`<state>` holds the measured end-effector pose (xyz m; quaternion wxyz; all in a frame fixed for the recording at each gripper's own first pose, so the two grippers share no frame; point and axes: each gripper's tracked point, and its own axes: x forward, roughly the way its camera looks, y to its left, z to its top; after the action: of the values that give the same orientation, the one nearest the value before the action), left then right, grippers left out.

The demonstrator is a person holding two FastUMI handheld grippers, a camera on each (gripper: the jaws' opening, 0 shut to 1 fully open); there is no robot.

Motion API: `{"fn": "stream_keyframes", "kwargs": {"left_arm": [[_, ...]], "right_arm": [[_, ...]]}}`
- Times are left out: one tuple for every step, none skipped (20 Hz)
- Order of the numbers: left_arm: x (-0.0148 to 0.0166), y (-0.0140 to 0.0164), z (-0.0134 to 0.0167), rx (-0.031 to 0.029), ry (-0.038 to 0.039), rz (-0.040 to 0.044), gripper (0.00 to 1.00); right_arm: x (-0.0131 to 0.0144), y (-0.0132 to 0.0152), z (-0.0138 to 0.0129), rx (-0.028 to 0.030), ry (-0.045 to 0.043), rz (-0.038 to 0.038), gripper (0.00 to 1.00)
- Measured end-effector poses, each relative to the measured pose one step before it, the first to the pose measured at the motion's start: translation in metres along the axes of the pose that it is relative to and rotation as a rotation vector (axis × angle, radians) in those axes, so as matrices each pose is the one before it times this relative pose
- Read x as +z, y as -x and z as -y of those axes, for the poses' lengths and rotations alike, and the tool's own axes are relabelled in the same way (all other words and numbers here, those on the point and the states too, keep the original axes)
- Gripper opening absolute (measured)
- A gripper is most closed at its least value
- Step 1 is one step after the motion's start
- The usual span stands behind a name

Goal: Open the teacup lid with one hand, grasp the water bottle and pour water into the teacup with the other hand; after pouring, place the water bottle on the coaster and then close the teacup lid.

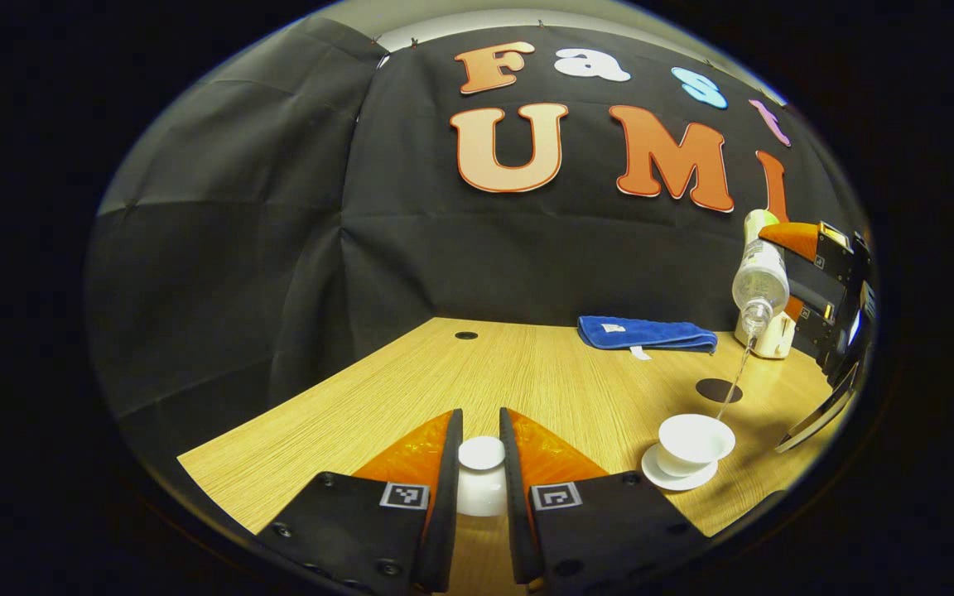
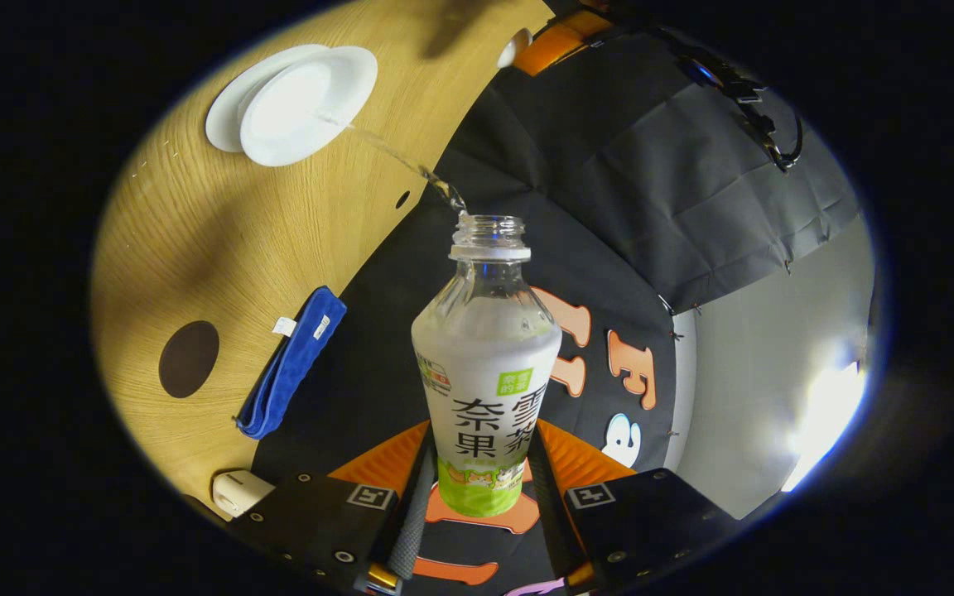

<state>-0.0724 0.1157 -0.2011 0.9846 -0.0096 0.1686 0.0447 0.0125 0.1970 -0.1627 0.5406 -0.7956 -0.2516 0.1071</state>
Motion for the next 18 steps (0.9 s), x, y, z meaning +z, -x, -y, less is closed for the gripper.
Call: {"fn": "stream_keyframes", "kwargs": {"left_arm": [[-0.00086,0.00037,0.00088,-0.00203,-0.00009,-0.00182,0.31],[-0.00020,-0.00069,-0.00001,-0.00044,0.00113,0.00044,0.28],[0.00051,0.00167,0.00002,-0.00077,0.00143,-0.00089,0.31],[-0.00092,-0.00020,-0.00046,0.00105,0.00044,-0.00046,0.31],[-0.00032,0.00036,0.00049,0.00073,0.00013,-0.00114,0.29],[0.00044,0.00008,-0.00030,0.00023,0.00006,0.00059,0.28],[-0.00001,-0.00022,-0.00048,-0.00013,0.00043,-0.00106,0.28],[-0.00046,0.00078,0.00052,-0.00083,-0.00059,-0.00087,0.28],[0.00127,-0.00110,0.00111,-0.00121,0.00096,0.00032,0.31],[0.00006,0.00095,-0.00022,-0.00092,0.00094,-0.00117,0.31],[-0.00172,-0.00035,0.00057,0.00014,0.00025,-0.00075,0.31],[0.00029,0.00059,-0.00008,0.00008,0.00090,-0.00117,0.31],[-0.00031,-0.00013,0.00030,-0.00011,0.00125,0.00011,0.31],[0.00074,0.00026,-0.00016,0.00029,0.00081,0.00091,0.31],[-0.00044,-0.00032,0.00007,0.00118,-0.00137,0.00218,0.31],[0.00073,-0.00026,0.00093,-0.00062,-0.00298,0.00104,0.29],[0.00045,-0.00109,0.00027,-0.00044,-0.00522,0.00419,0.31],[0.00055,-0.00098,0.00213,-0.00207,-0.00695,0.00063,0.31]], "right_arm": [[0.00072,0.00005,-0.00029,-0.00447,0.01347,0.00778,0.61],[-0.00134,-0.00060,0.00125,-0.00454,0.01189,0.00728,0.58],[0.00160,0.00046,0.00065,-0.00200,0.01068,0.00869,0.61],[0.00015,-0.00003,0.00084,-0.00434,0.00988,0.01040,0.61],[0.00069,0.00064,0.00119,-0.00492,0.00731,0.00770,0.61],[0.00053,-0.00129,-0.00037,-0.00514,0.00572,0.00788,0.61],[0.00135,0.00087,0.00031,-0.00320,0.00675,0.00662,0.61],[0.00082,0.00087,0.00053,-0.00490,0.00663,0.00804,0.64],[0.00266,0.00187,0.00067,-0.00284,0.00783,0.00580,0.58],[0.00091,0.00049,0.00055,-0.00501,0.00865,0.00658,0.58],[0.00070,-0.00001,0.00044,-0.00609,0.00946,0.00350,0.61],[0.00004,0.00040,-0.00027,-0.00238,0.00702,0.00717,0.61],[0.00104,0.00110,-0.00012,0.00172,0.00104,0.00389,0.61],[0.00155,0.00147,0.00087,-0.00117,0.00017,0.00616,0.61],[0.00168,0.00178,-0.00022,0.00307,-0.00194,0.00367,0.58],[0.00236,0.00044,-0.00128,0.00666,-0.00886,0.00587,0.61],[0.00286,0.00160,-0.00029,0.00642,-0.01150,0.00158,0.61],[0.00260,0.00162,0.00074,0.00599,-0.00550,0.00571,0.61]]}}
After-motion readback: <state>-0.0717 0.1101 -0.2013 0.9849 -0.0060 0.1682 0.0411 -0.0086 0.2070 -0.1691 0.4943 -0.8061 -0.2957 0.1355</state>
